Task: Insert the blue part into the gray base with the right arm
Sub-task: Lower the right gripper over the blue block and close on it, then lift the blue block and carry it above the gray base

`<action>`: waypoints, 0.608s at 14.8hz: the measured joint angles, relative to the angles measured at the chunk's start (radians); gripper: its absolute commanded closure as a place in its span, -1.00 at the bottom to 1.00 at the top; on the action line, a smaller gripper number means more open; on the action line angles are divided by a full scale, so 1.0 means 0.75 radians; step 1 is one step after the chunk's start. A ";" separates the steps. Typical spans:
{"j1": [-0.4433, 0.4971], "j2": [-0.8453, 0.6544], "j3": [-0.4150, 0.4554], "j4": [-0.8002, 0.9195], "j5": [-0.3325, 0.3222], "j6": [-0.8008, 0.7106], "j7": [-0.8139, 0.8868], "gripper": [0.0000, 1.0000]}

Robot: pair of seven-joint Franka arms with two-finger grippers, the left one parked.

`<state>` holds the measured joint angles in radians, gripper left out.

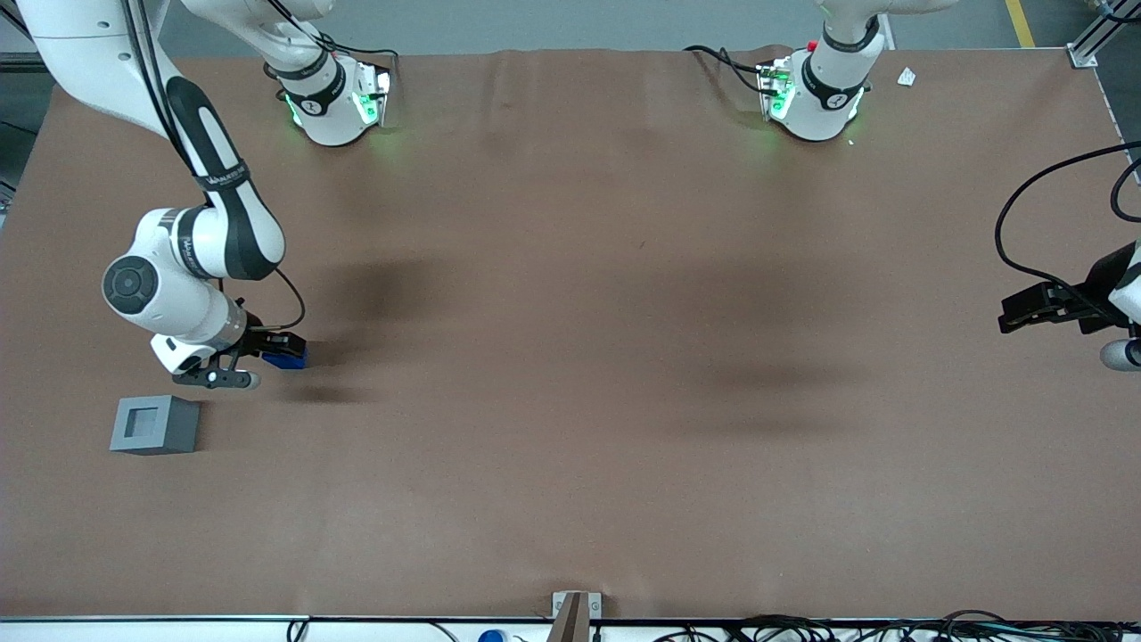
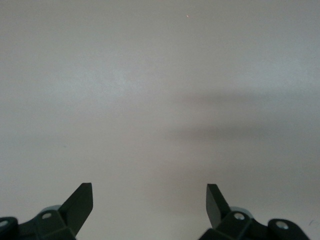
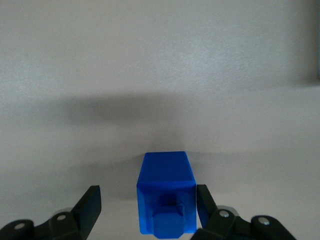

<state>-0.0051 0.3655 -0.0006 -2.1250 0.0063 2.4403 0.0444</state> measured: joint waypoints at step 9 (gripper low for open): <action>-0.001 0.010 0.002 -0.027 -0.025 0.000 -0.051 0.96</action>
<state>-0.0056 0.3733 0.0008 -2.1455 -0.0126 2.4403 0.0061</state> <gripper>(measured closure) 0.489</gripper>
